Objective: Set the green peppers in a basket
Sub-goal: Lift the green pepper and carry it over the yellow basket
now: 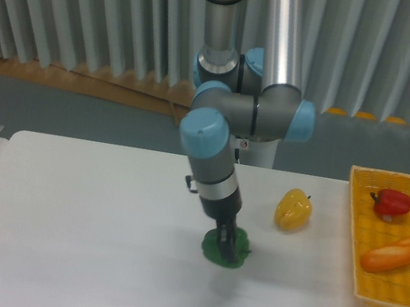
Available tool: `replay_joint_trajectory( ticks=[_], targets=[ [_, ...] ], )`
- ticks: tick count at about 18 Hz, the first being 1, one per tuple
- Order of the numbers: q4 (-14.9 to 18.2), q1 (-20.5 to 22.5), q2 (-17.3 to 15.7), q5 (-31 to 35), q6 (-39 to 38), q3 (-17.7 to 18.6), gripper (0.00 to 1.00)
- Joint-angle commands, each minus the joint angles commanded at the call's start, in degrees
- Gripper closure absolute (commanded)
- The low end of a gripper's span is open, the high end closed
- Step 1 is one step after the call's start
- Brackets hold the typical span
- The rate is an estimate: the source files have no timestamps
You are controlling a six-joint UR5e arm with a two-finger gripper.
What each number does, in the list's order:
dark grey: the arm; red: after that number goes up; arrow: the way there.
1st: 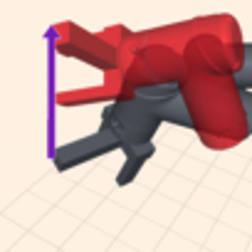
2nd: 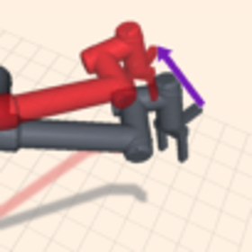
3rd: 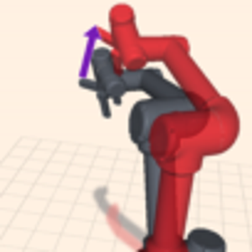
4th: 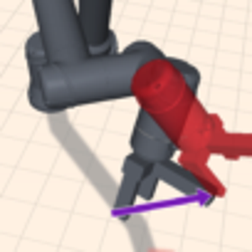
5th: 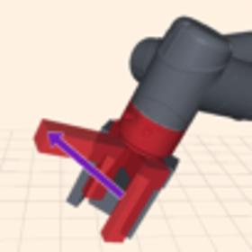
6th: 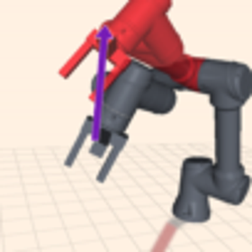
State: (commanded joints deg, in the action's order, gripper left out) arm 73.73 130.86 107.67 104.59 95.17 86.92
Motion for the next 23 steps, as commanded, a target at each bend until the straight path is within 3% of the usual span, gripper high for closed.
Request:
replay_joint_trajectory(
  ticks=[3,11,17,23],
  targets=[
    [2.5,2.9,-1.8,-1.2,4.7,0.0,0.49],
    [4.4,10.6,-4.5,-2.6,17.8,1.0,0.49],
    [4.3,19.1,-5.1,-5.0,29.5,1.0,0.49],
    [3.9,24.3,-4.8,-8.4,36.8,1.0,0.49]
  ],
)
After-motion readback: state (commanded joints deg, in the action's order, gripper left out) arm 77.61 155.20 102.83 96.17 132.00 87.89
